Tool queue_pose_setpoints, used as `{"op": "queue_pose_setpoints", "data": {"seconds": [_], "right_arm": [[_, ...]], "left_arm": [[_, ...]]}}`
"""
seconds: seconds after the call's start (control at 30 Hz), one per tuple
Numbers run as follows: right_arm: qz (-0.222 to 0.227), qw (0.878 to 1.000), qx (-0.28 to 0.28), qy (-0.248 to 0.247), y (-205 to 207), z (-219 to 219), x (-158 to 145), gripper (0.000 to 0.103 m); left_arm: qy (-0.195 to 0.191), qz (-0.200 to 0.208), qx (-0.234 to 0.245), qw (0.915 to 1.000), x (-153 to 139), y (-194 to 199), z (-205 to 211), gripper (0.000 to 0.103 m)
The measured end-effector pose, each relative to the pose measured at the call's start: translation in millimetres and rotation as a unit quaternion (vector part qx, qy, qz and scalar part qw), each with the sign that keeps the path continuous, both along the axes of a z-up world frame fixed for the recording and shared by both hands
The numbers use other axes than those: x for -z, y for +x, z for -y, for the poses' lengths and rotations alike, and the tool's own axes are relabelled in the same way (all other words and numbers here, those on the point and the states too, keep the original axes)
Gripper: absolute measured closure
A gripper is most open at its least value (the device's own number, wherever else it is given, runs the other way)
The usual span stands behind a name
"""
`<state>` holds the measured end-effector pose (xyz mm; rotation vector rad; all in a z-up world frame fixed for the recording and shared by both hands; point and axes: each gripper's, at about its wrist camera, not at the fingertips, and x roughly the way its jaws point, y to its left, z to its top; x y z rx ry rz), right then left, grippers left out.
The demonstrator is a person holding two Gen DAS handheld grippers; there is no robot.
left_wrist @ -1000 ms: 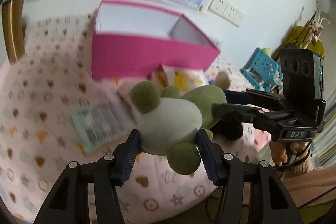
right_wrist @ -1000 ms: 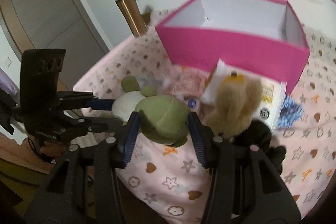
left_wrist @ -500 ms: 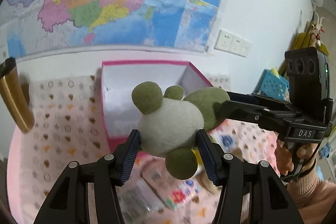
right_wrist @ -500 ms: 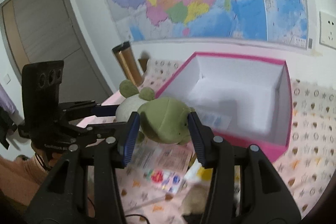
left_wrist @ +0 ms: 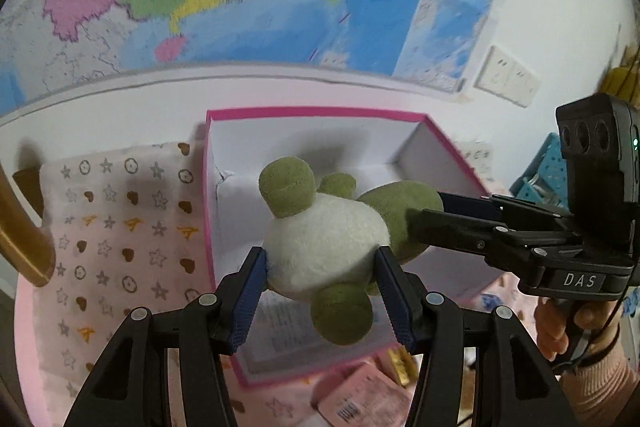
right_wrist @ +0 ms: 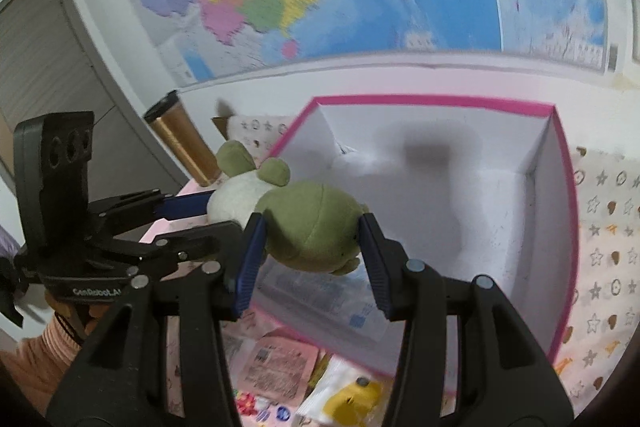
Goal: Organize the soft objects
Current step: 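Carry the frog plush into the pink box and release it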
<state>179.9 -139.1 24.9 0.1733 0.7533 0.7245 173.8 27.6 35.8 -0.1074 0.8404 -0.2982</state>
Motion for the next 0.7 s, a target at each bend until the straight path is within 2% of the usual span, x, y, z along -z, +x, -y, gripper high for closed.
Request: {"op": "queue_pose_setpoints", "data": {"seconds": [0.17,0.23,0.3,0.4,0.53,0.7], "right_arm": [[-0.035,0.999,0.01,-0.006,30.0,-4.3,17.4,0.052],[-0.051,0.999,0.007,-0.002,41.4,-7.7,22.9,0.052],[-0.064,0.998,0.002,0.002,48.7,-12.1,26.2,0.052],[-0.067,0.998,0.003,-0.002,54.1,-17.0,27.1,0.052],[-0.055,0.998,0.01,0.009,48.9,-3.6,19.2,0.052],[-0.027,0.998,0.0,0.051,24.1,24.1,-9.6,0.052]], "left_arm": [[0.024,-0.025,-0.014,0.9993,18.8,27.4,4.9,0.047],[0.037,-0.033,-0.021,0.9985,25.6,36.1,7.3,0.053],[0.044,-0.041,-0.035,0.9976,29.2,42.4,8.3,0.053],[0.058,-0.024,-0.063,0.9961,26.8,42.2,7.6,0.053],[0.066,0.016,-0.085,0.994,14.1,24.9,5.4,0.047],[0.052,0.065,-0.069,0.9941,-7.3,-11.4,12.2,0.043]]}}
